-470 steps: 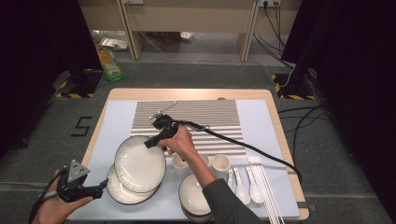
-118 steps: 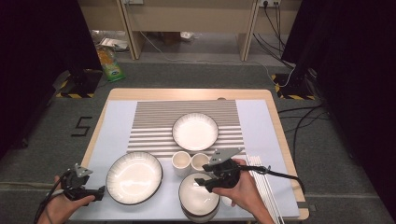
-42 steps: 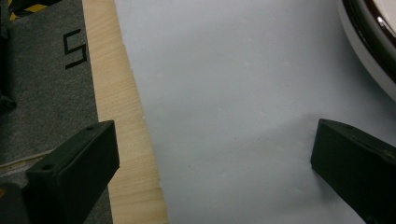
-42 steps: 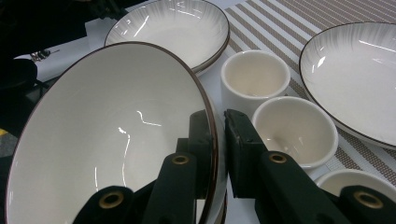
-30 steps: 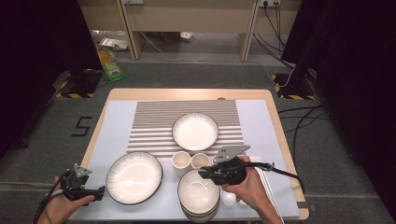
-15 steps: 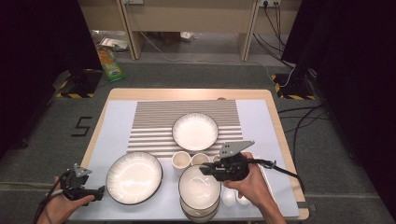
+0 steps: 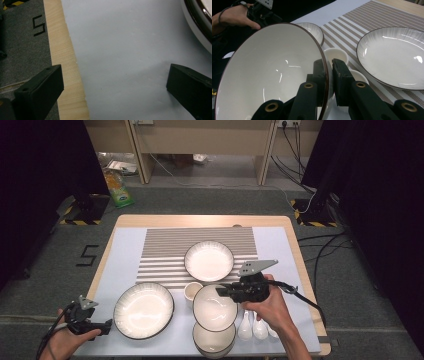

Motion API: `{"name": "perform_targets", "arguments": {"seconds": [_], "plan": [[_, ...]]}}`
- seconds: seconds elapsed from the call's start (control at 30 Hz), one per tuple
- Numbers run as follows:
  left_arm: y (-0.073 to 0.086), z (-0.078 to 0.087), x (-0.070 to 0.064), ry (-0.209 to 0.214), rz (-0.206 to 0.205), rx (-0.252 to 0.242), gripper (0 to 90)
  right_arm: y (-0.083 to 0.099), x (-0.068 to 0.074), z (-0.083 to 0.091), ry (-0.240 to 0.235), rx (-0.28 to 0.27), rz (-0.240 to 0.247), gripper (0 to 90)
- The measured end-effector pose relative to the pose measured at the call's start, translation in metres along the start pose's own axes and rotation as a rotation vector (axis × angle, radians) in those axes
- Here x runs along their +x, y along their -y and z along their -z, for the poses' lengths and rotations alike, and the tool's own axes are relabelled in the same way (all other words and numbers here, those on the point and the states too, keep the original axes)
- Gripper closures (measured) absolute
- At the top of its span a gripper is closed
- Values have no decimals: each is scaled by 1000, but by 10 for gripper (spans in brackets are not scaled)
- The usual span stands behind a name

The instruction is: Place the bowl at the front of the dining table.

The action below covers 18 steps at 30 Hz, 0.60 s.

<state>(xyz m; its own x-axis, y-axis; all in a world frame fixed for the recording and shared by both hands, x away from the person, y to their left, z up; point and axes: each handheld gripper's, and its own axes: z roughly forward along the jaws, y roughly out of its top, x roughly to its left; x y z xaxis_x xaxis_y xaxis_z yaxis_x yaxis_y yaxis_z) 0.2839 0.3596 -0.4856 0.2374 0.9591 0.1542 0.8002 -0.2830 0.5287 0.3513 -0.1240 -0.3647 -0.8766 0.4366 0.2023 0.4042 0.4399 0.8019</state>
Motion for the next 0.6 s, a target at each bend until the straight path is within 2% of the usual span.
{"name": "perform_targets", "arguments": {"seconds": [0.17, 0.33, 0.6], "plan": [[0, 0, 0, 1, 1, 0, 0, -5, -9, 0, 10, -7, -23, 813], [0, 0, 1, 4, 2, 0, 0, -14, -26, -1, 35, -28, -66, 813], [0, 0, 1, 7, 2, -2, 0, -24, -44, -5, 58, -36, -103, 812]]}}
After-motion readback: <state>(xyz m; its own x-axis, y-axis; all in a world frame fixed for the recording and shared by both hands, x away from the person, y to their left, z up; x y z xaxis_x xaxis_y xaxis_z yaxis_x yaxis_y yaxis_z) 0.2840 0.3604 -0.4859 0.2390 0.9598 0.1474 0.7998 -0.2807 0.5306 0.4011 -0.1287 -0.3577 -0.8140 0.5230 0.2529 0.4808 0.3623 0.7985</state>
